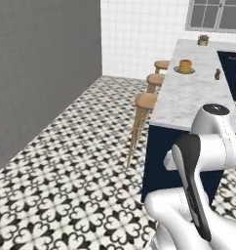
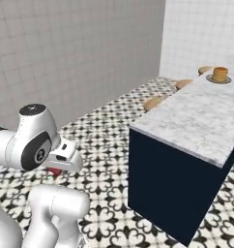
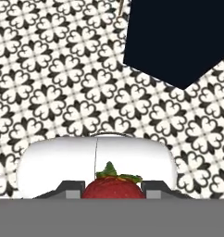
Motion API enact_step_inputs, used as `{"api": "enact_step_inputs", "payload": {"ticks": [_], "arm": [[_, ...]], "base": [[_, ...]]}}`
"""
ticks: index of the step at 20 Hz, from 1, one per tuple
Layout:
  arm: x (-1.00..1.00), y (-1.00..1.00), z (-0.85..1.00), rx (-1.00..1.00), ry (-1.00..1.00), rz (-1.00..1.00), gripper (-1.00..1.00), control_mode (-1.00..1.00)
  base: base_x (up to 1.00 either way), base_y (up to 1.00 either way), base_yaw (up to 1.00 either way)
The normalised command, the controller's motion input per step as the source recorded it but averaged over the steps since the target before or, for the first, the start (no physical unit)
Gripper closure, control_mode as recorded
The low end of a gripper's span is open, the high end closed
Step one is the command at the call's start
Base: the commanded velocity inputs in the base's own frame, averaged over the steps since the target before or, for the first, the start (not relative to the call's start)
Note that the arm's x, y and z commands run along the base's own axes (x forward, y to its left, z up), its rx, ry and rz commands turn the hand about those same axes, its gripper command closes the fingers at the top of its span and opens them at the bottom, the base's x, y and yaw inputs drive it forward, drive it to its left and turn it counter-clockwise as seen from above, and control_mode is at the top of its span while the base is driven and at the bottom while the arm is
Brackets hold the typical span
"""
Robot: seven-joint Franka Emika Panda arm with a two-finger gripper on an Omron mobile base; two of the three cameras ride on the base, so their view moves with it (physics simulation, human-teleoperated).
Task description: Take the strawberry from the fridge and place it on top of the pancake, located on the dining counter.
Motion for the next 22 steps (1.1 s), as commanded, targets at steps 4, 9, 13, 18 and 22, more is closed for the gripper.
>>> {"api": "enact_step_inputs", "payload": {"ticks": [4,9,13,18,22], "arm": [[0.00,0.00,0.00,0.00,0.00,0.00,1.00,1.00],[0.00,0.00,0.00,0.00,0.00,0.00,1.00,1.00],[0.00,0.00,0.00,0.00,0.00,0.00,1.00,1.00],[0.00,0.00,0.00,0.00,0.00,0.00,1.00,1.00],[0.00,0.00,0.00,0.00,0.00,0.00,1.00,1.00]], "base": [[0.76,1.00,-0.48],[0.63,1.00,-0.46],[0.64,1.00,-0.45],[0.40,1.00,-0.40],[0.33,1.00,-0.41]]}}
